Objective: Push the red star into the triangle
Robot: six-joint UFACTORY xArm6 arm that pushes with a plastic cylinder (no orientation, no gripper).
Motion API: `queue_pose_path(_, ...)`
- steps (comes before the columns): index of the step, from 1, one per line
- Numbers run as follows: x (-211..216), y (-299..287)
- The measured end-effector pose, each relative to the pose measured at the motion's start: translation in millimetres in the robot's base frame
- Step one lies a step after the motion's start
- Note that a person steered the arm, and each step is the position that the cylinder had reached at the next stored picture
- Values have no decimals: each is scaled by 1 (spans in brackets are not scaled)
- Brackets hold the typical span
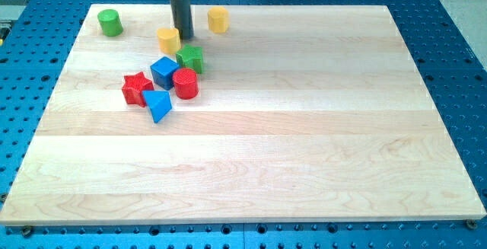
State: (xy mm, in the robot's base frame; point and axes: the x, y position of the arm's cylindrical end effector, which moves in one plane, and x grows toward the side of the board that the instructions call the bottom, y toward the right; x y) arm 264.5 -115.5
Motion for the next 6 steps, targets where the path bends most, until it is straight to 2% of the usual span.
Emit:
queue_pose_path(1, 38, -17)
queue_pose_path(2, 51, -76)
queue_pose_path(3, 128, -87)
queue_pose_path(4, 165, -57)
queue_pose_path(5, 166, -60)
queue_pose_path(6, 205, -101)
